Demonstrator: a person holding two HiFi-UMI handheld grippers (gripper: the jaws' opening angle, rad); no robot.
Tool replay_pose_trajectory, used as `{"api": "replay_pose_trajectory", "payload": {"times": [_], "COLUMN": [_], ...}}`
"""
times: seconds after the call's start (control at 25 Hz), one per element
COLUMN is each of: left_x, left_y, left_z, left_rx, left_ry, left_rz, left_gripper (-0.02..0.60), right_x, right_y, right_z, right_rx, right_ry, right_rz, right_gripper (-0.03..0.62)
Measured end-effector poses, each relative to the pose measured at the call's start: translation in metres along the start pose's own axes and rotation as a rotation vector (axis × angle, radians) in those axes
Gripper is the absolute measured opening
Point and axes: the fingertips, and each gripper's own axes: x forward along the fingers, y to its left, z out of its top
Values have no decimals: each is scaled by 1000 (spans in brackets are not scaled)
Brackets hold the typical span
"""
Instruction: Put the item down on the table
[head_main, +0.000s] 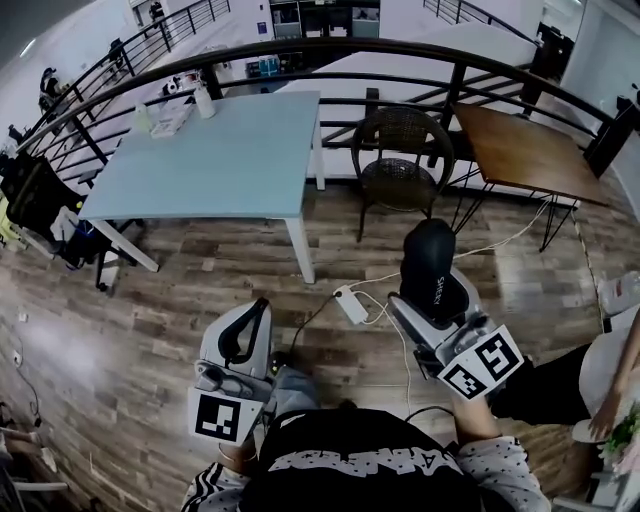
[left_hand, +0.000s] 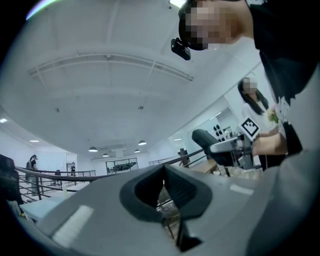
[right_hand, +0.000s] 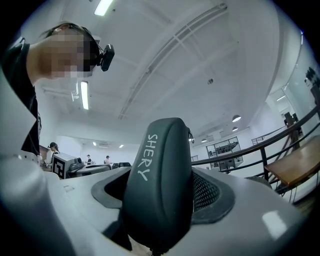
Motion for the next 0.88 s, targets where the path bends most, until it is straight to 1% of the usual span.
{"api": "replay_pose_trajectory", "payload": {"times": [0.36,0.56,0.76,0.88], "left_x": [35,52,70,77], "left_y": [35,63,90,107], "left_z": [-14,-24,-31,-39], "left_rx": [-13,-37,-50,-50], "left_ry": [-21,-21,-35,-27], "left_rz": [-34,-44,-61,-72], "left_gripper": [0,0,0,0], "right_x": [37,64,91,108], "right_y": [-19,-26,-33,-33], "right_z": [-3,-4,-5,-8], "right_rx": [-5,-2,0,-2], "right_ry": [5,5,9,17], "right_rz": [-49,-74,-104,-121], "right_gripper": [356,354,354,354]}}
